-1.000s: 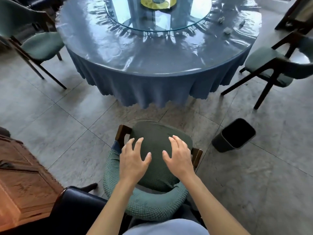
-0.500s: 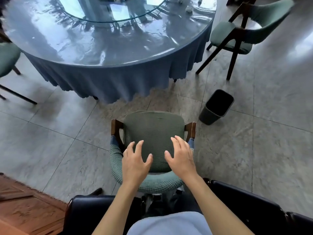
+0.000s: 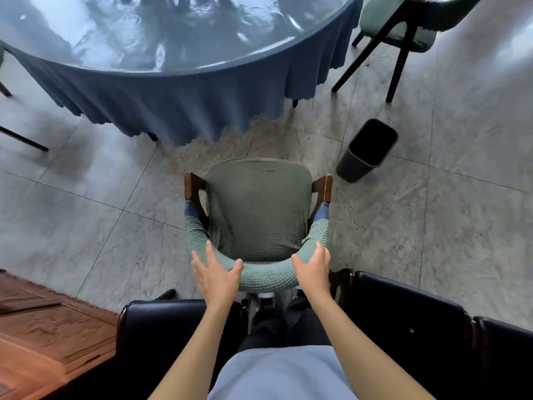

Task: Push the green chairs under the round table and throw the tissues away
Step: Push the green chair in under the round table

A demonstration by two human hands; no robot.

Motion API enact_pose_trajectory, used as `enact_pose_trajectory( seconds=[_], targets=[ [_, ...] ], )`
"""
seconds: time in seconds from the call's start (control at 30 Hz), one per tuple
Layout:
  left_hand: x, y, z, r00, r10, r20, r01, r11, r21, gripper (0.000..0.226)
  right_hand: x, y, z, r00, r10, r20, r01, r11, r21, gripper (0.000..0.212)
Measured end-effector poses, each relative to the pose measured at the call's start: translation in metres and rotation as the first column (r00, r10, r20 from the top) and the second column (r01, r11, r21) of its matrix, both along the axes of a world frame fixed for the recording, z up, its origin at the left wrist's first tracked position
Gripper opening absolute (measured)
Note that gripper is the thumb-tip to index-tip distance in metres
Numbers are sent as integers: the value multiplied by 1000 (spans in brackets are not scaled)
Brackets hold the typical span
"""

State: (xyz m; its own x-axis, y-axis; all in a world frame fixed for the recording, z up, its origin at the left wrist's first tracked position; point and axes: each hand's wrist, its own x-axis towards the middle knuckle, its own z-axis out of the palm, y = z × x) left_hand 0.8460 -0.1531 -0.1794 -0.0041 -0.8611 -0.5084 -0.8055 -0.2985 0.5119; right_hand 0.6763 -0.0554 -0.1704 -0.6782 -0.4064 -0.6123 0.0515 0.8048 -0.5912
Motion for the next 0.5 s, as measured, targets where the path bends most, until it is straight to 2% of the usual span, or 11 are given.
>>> enact_pose_trajectory(
  seconds=[0.1, 0.27, 0.37, 0.5],
  targets=[
    [6, 3, -5, 987, 138, -78, -134, 990, 49, 106, 8, 1, -11, 955, -247, 165, 245, 969, 29, 86],
    [10, 5, -9, 919, 359, -162, -332, 928, 169, 110, 25, 0, -27, 752, -513, 413, 531, 843, 80, 97],
    [8, 6, -9, 835, 503, -225, -434, 852, 293, 108, 32, 2, -30, 624, -569, 535, 622, 777, 101, 79],
    [6, 6, -13, 668, 685, -291, -529, 712, 463, 97, 31, 5, -33, 638, -556, 532, 609, 788, 93, 67]
  ],
)
